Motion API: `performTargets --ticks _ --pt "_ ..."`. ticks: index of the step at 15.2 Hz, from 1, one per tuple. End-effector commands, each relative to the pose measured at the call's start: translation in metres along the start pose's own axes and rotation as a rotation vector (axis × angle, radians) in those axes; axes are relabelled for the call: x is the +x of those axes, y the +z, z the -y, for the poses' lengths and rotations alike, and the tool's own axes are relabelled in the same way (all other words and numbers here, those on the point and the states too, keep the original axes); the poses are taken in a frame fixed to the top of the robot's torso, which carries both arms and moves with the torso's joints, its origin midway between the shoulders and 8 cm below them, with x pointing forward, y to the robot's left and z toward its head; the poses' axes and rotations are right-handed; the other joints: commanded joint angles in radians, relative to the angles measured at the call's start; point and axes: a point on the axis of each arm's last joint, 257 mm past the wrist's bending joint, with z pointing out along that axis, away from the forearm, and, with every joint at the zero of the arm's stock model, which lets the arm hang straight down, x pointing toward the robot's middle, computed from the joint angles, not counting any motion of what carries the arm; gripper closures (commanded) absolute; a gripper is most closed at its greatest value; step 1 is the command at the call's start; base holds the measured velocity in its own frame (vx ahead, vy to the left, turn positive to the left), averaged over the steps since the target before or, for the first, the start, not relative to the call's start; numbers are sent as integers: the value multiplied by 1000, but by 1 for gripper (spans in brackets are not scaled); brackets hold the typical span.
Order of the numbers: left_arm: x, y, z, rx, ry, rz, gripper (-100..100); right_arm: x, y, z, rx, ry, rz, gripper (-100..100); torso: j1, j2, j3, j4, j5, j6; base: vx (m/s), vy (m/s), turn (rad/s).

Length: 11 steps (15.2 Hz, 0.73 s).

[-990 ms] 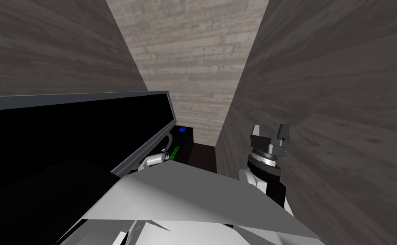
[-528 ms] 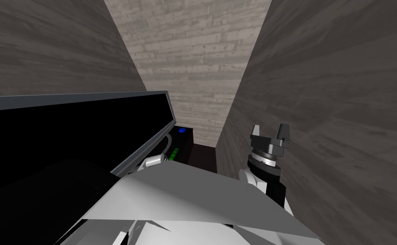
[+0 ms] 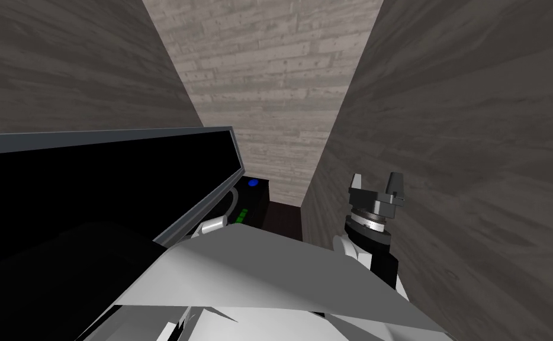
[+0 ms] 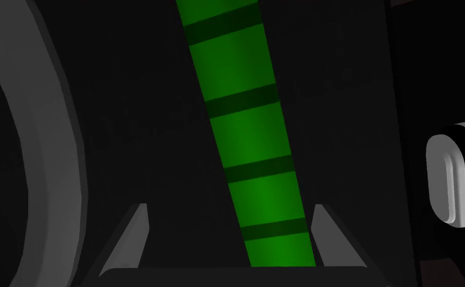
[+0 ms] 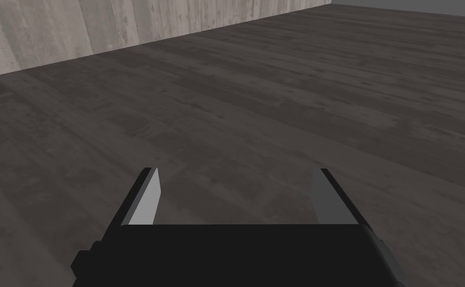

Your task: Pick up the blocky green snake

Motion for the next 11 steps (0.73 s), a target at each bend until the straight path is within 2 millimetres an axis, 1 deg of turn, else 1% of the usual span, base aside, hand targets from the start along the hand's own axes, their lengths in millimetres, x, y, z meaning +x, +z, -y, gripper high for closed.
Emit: performTargets --ticks 1,2,4,6,7,8,9,11 --pt "-15 3 -11 -50 -47 45 -100 0 0 0 0 0 0 0 0 0 0 0 0 0 67 6 13" --pt "-16 3 -11 -51 -47 46 -100 0 0 0 0 0 0 0 0 0 0 0 0 0 57 6 8" --pt "-30 6 -23 -101 -94 91 -100 0 0 0 0 0 0 0 0 1 0 0 0 0 55 2 12" --pt "-39 8 -32 -133 -126 121 -100 0 0 0 0 0 0 0 0 1 0 0 0 0 59 0 13" --pt "-41 8 -34 -142 -134 129 -100 0 0 0 0 0 0 0 0 1 0 0 0 0 50 1 8" --pt "-39 7 -31 -126 -119 114 -100 0 0 0 0 0 0 0 0 1 1 0 0 0 28 0 3" --pt "-41 14 -38 -131 -117 116 -100 0 0 0 0 0 0 0 0 2 1 0 0 0 23 10 46" --pt "-42 18 -41 -131 -112 114 -100 0 0 0 0 0 0 0 1 3 1 1 0 0 30 21 58"
